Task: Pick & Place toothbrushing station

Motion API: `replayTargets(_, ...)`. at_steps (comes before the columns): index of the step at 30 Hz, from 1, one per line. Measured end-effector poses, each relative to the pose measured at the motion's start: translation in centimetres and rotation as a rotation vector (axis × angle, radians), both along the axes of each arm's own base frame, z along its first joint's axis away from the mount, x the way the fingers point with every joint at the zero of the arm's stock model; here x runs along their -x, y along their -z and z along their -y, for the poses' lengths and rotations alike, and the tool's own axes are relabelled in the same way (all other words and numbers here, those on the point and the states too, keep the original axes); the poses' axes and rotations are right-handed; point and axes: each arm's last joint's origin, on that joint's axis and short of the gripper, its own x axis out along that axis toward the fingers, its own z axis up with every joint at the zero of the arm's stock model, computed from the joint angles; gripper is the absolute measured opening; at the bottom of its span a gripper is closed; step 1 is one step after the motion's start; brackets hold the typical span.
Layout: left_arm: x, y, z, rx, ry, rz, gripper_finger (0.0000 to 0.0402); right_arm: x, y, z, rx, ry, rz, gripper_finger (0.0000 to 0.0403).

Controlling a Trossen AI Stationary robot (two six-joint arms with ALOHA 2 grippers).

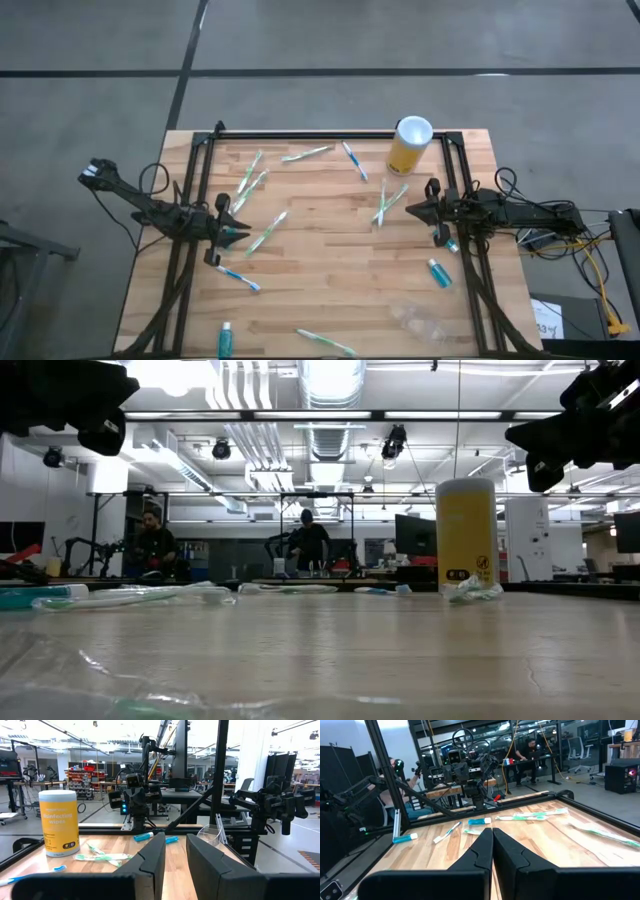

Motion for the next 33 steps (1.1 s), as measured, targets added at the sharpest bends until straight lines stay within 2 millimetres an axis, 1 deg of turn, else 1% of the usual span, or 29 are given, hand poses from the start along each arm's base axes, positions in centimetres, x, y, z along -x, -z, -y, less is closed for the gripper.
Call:
replayTargets(7,0.0,0.0,0.0,0.0,-0.002,0.0,0.0083,0.0,0.01,0.0,0.0,0.0,0.0,0.0008)
replayTargets(11,-0.01,0.01,-0.1,0.003,-0.034,-0.002,0.0083,0.0,0.01,0.0,0.0,0.0,0.0,0.0008)
replayTargets(33,-0.01,0.01,-0.1,0.003,-0.034,-0.002,0.0083,0.0,0.01,0.0,0.0,0.0,0.0,0.0008)
